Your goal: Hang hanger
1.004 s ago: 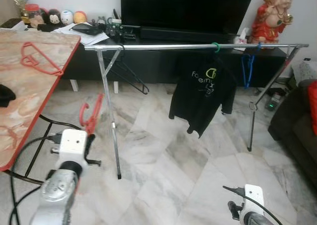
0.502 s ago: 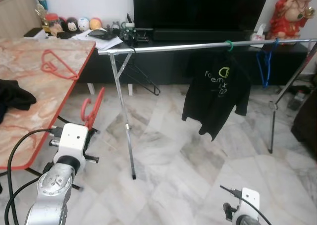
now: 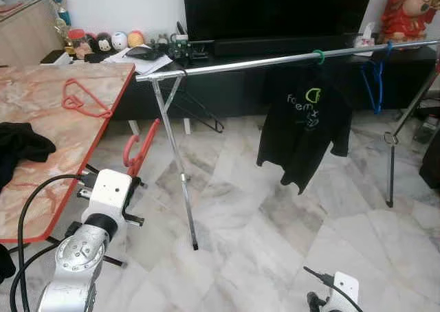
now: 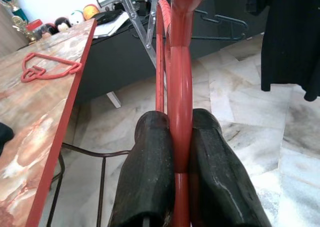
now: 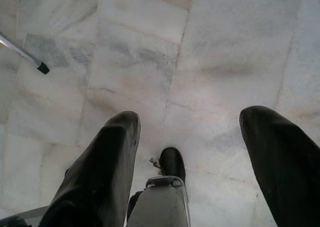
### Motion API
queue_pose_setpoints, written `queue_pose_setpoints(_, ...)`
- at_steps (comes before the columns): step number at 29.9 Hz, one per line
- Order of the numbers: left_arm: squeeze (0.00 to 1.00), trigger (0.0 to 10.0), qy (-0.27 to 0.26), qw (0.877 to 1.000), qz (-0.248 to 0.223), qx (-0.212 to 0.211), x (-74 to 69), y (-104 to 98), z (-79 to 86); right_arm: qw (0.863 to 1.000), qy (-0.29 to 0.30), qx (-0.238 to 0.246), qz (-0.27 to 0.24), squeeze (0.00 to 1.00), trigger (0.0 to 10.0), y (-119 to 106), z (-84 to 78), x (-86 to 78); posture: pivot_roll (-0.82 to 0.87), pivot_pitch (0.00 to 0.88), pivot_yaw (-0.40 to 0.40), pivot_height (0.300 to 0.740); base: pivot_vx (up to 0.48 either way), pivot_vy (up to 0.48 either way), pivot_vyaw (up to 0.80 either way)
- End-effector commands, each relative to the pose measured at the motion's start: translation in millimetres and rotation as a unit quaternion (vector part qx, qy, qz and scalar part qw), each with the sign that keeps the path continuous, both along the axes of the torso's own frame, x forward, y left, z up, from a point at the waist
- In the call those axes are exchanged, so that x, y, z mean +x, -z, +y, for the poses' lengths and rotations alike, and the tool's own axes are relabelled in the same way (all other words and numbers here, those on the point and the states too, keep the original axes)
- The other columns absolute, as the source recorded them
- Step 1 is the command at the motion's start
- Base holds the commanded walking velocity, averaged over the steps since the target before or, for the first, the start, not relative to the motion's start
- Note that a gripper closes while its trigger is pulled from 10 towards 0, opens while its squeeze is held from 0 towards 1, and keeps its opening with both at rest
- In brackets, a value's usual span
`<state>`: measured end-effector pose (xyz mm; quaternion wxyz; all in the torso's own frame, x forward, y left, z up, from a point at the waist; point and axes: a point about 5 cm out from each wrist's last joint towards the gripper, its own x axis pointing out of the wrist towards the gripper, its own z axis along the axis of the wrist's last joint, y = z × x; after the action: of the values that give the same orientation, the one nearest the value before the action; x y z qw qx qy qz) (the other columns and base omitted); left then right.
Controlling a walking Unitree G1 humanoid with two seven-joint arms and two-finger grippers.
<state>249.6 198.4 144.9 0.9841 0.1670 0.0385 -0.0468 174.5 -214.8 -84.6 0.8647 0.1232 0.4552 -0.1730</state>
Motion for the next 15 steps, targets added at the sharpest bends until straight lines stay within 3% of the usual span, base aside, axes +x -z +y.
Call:
queue_pose_setpoints(1, 0.00, 10.0, -0.006, 1.000, -0.017, 0.001, 3.0, -7.4, -0.5, 1.000, -0.008, -0.001, -0.003, 0.00, 10.0, -0.9, -0.7, 1.7, 0.17, 0.000, 0.015, 0.740, 0.000, -0.368, 0.00)
queue_pose_setpoints(9, 0.00, 10.0, -0.017, 1.000, -0.021, -0.004, -0.9, -9.4, -1.7, 1.000, 0.011, -0.003, -0.012, 0.00, 10.0, -4.9, -9.8, 6.2, 0.17, 0.000, -0.015, 0.740, 0.000, -0.416, 0.00)
queue_pose_setpoints(15, 0.00, 10.0, -0.024, 1.000, -0.003, 0.002, -5.5, 2.0, 1.5, 1.000, 0.019, -0.004, -0.007, 0.00, 10.0, -3.3, -14.4, 0.3, 0.15, 0.000, -0.011, 0.740, 0.000, -0.454, 0.00)
